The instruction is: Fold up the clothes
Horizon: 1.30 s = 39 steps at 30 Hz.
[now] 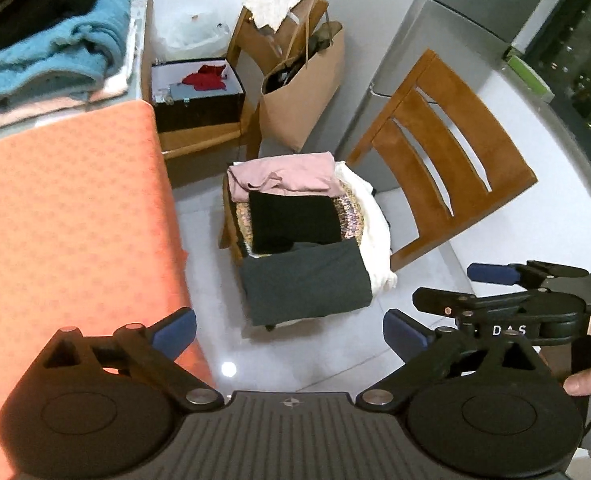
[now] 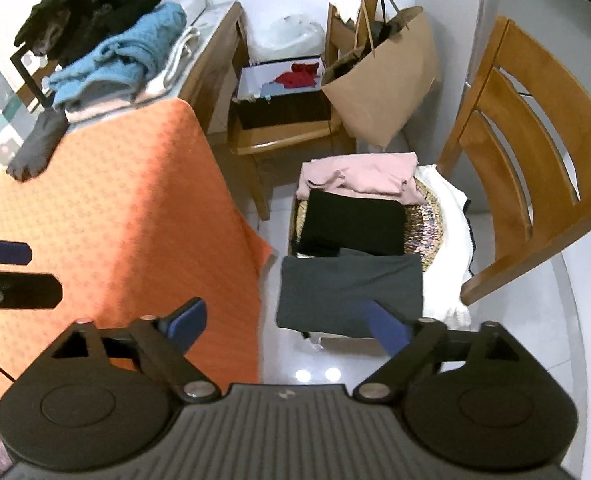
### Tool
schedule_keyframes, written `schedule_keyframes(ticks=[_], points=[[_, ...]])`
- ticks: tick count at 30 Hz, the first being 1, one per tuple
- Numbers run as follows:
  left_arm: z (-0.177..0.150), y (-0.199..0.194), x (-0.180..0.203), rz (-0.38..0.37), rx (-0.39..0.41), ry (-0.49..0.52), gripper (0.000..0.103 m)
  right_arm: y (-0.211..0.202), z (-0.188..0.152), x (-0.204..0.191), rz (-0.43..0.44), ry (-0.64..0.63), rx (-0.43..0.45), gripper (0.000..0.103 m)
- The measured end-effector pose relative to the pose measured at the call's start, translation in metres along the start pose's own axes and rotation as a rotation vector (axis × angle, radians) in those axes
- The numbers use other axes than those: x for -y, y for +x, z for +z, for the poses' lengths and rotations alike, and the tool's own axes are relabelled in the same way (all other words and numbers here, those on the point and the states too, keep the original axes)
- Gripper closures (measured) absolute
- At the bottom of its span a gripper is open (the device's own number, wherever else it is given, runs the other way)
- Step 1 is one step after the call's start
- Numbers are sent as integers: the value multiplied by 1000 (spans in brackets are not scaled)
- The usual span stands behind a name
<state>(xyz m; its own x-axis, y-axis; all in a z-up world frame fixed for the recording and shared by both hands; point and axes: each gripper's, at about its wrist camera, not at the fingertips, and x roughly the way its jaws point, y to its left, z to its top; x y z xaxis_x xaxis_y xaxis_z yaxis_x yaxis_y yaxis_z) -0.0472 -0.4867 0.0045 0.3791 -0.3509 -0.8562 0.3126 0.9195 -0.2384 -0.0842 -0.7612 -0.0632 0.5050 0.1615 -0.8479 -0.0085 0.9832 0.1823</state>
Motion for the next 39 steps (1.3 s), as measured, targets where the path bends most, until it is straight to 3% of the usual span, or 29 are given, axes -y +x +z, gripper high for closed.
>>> schedule_keyframes(ticks=[2,16,22,31,39], points=[[-4,-14,-15,-9,6,19,1,-9,-3,-22,-11,20,31,0],[-21,-89,-99,-19,49,129,0,-49,-28,-153,-66,141,102,0],[-32,-107,-118,0,62,80,0,-60,-22,-186,-40,75,121,0],[-54,-126,-165,105,80,-121,0,-59,-21,-218,-3,19,111,0],[-72,-138,-216,123,83,-157,0,-47,-37,-271,0,29,96,0]])
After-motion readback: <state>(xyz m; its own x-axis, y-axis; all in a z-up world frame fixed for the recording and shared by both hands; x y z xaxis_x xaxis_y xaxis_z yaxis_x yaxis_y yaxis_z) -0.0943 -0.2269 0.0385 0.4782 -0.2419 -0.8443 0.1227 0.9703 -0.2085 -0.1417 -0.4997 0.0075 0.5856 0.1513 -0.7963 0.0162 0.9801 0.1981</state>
